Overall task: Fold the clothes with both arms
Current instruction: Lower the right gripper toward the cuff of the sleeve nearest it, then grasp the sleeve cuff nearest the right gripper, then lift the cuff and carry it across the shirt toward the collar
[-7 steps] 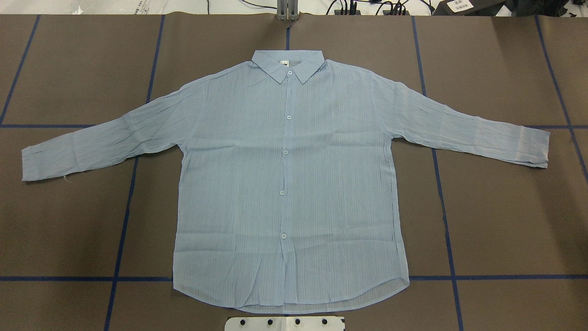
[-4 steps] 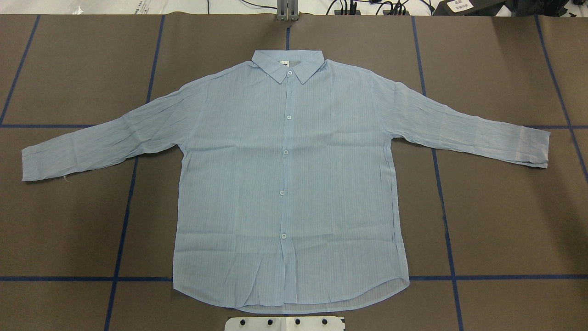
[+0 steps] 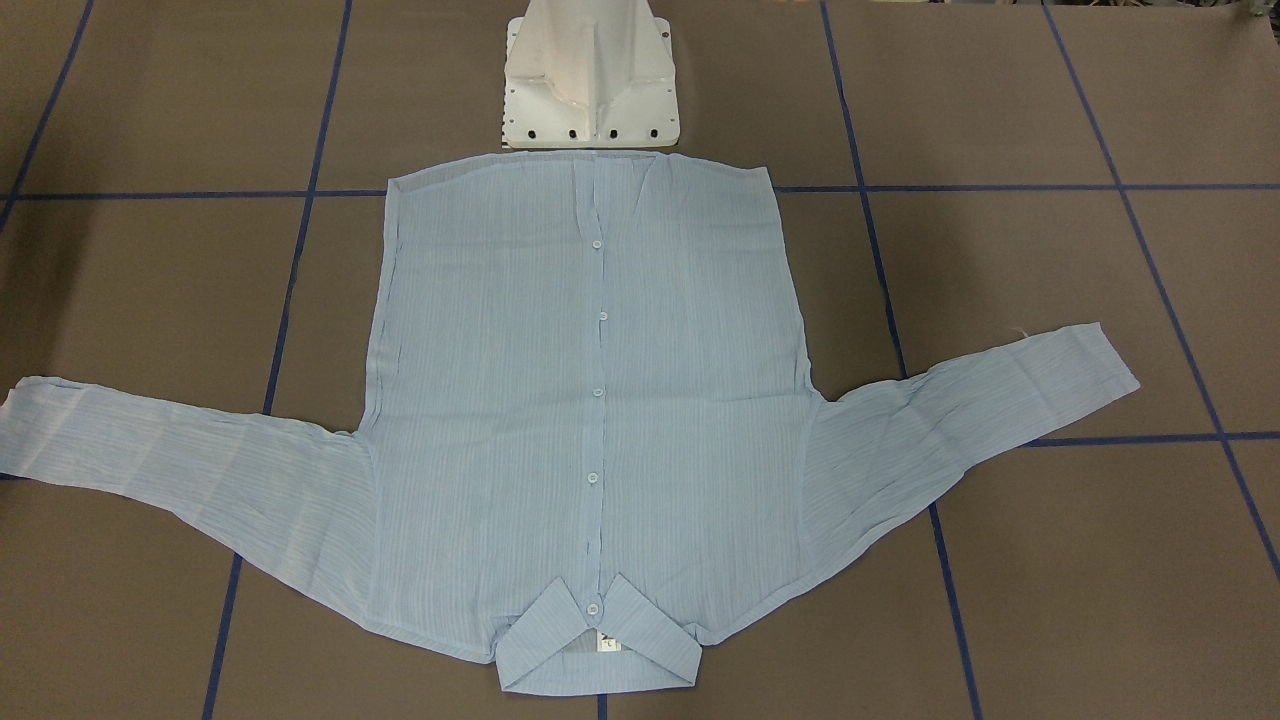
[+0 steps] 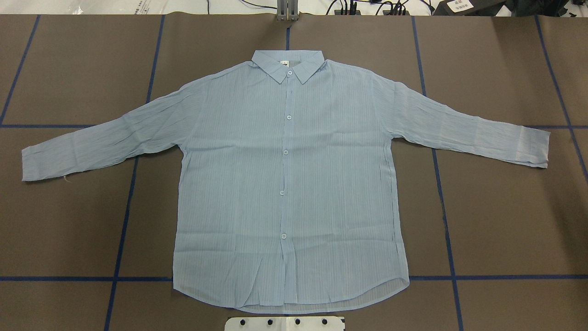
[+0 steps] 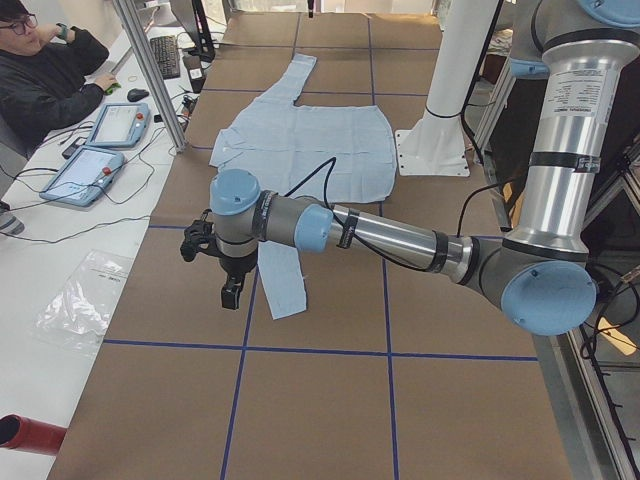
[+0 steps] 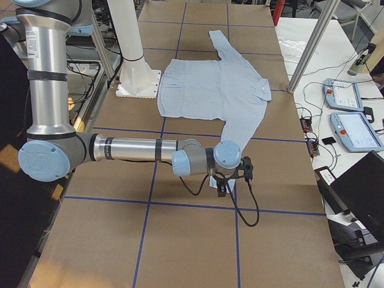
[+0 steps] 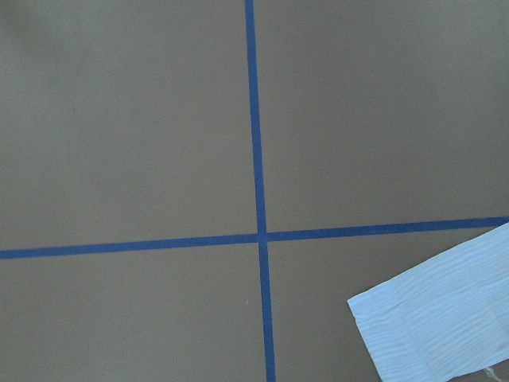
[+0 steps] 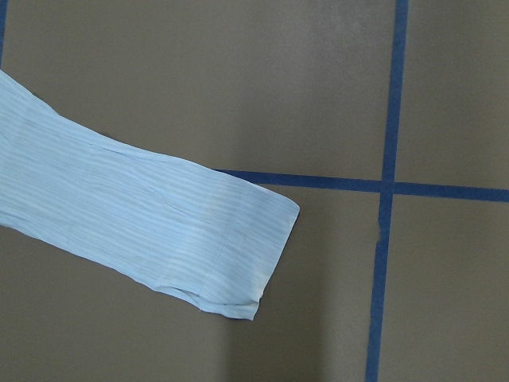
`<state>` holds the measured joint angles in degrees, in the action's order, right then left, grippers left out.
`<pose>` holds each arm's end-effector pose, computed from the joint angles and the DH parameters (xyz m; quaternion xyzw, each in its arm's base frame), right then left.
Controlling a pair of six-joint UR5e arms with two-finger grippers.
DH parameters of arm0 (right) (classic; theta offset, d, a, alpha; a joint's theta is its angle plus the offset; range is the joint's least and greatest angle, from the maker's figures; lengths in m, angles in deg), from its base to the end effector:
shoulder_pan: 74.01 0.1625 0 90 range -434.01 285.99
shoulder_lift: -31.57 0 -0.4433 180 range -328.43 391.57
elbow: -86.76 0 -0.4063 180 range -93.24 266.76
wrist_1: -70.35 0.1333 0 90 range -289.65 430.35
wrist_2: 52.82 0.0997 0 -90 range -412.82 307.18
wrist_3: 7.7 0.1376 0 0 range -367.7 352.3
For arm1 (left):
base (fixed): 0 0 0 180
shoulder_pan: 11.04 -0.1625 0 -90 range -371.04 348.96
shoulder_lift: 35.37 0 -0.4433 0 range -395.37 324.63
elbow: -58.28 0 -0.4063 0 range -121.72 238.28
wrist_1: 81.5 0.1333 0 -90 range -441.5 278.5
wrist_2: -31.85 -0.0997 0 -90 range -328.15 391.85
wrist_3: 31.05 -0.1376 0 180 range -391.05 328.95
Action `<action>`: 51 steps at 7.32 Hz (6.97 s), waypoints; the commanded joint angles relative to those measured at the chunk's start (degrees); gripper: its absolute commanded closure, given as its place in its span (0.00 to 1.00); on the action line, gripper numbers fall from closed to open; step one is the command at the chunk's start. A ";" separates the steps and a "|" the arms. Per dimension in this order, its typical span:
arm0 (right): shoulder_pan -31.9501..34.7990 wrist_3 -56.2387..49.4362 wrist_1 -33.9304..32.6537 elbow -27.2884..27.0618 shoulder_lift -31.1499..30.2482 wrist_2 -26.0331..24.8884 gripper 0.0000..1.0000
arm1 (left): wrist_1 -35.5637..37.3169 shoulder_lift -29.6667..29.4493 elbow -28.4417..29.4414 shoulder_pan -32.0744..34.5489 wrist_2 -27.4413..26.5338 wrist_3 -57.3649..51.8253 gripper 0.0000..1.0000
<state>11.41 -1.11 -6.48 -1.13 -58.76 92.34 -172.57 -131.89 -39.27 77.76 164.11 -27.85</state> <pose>-0.0209 -0.5159 0.6818 0.0376 -0.4668 -0.0278 0.8831 -0.0289 -0.5680 0.5764 0.1091 0.3618 0.0313 0.9253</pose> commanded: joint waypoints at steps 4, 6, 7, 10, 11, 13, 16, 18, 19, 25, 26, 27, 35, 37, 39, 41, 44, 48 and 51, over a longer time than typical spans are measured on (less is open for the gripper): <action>-10.26 15.70 14.49 4.74 1.21 -7.34 0.00 | -6.31 1.50 -0.45 0.06 0.09 -0.39 0.00; -13.77 15.81 19.24 9.04 1.30 -9.69 0.00 | -8.67 2.30 -0.28 0.06 0.10 -0.04 0.00; -14.57 15.73 19.35 9.58 1.30 -11.02 0.00 | -8.86 2.30 -0.36 0.06 0.10 0.05 0.00; -16.69 15.81 19.26 10.46 1.47 -11.12 0.00 | -8.86 2.30 -0.28 0.06 0.27 0.05 0.00; -16.78 15.81 19.26 10.90 1.47 -10.95 0.02 | -8.86 2.30 -0.28 0.06 0.27 0.05 0.00; -17.31 15.73 19.26 11.68 2.61 -11.03 0.12 | -8.86 2.30 -0.28 0.06 0.27 0.05 0.00; -18.45 15.64 19.35 13.96 4.29 -11.03 0.15 | -8.95 2.30 -0.28 0.06 0.54 0.05 0.00; -18.45 15.73 19.35 13.89 4.29 -10.95 0.18 | -8.95 2.30 -0.28 0.06 0.54 0.05 0.00; -18.45 15.73 19.35 13.80 4.37 -11.03 0.23 | -9.56 2.30 -0.19 0.06 0.54 0.14 0.00; -18.45 15.73 19.26 13.27 4.90 -11.12 0.64 | -9.65 2.30 -0.19 0.06 0.54 0.14 0.00; -18.45 15.81 19.26 13.10 4.90 -10.95 0.74 | -9.65 2.30 -0.10 0.06 0.54 0.14 0.00; -18.28 15.81 19.26 13.18 5.08 -10.94 0.85 | -9.65 2.30 -0.01 0.06 0.54 0.14 0.00; -17.13 28.00 18.91 -5.18 13.46 -6.84 1.00 | -9.65 2.39 0.51 0.06 0.54 -0.04 0.00; -23.25 42.19 18.30 -1.96 28.55 -6.10 1.00 | -9.74 2.48 0.78 0.06 0.54 -0.12 0.00; -30.54 48.15 18.21 8.64 43.50 -13.97 1.00 | -9.74 2.48 1.21 0.06 0.54 -0.12 0.00; -36.27 48.33 17.94 24.26 58.26 -20.06 1.00 | -9.74 2.48 1.83 0.06 0.45 -0.21 0.00; -42.96 48.16 18.12 32.68 64.40 -30.17 1.00 | -15.52 2.30 6.74 0.06 0.45 0.05 0.00; -47.54 47.98 18.21 37.18 65.55 -32.92 1.00 | -15.89 2.21 6.67 0.06 0.54 0.23 0.00; -47.54 48.51 22.32 37.27 67.47 -40.09 0.00 | -15.89 1.51 6.58 -0.03 0.54 2.94 0.00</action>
<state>-36.09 47.19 13.51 36.05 7.89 56.14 -188.46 -130.08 -32.61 77.76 164.65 -26.21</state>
